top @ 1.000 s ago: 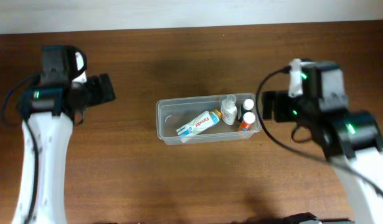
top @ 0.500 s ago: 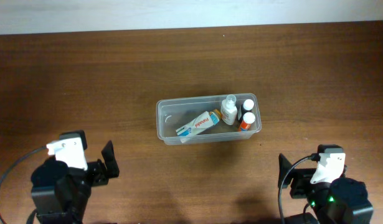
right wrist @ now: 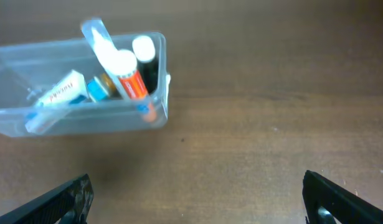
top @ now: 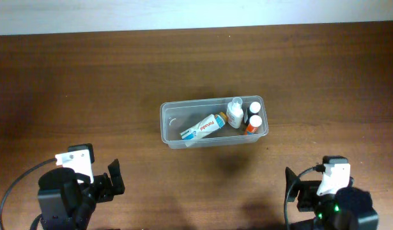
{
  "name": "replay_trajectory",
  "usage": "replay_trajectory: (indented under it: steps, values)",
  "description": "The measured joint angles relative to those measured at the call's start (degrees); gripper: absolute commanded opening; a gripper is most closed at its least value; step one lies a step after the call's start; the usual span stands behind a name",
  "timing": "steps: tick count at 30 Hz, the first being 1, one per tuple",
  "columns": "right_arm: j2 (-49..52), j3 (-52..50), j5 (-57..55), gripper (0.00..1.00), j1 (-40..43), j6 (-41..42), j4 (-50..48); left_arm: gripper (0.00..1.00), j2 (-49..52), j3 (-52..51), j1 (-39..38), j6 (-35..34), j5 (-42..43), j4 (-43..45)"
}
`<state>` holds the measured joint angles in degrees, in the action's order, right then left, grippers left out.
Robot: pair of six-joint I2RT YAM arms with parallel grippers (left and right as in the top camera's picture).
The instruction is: Pack container
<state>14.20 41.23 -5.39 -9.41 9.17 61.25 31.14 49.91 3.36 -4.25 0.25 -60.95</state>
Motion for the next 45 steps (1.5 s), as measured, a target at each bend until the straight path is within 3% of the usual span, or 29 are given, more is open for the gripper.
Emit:
replay_trajectory:
  steps: [6, 15, 20, 40, 45]
  values:
    - [-12.4, -13.2, 0.0, 0.98, 4.2, -1.2, -16.3, 1.0, 0.0, 0.0, 0.0, 0.0, 0.0, -0.2]
    - [-13.4, -35.2, -0.2, 0.99, 7.3, -8.3, -56.0, 1.0, 0.0, -0.1, 0.0, 0.0, 0.0, -0.4]
    - [-13.3, -40.1, 0.0, 0.98, 7.3, -10.1, -56.7, 1.0, 0.0, -0.1, 0.0, 0.0, 0.0, -0.4]
    - [-13.4, -40.1, 0.1, 0.98, 7.3, -10.9, -56.7, 1.0, 0.0, -0.1, -0.1, 0.0, 0.0, -0.4]
    - [-13.4, -40.1, 0.1, 0.98, 7.3, -10.9, -56.7, 1.0, 0.0, -0.1, -3.7, 0.0, 0.0, -0.6]
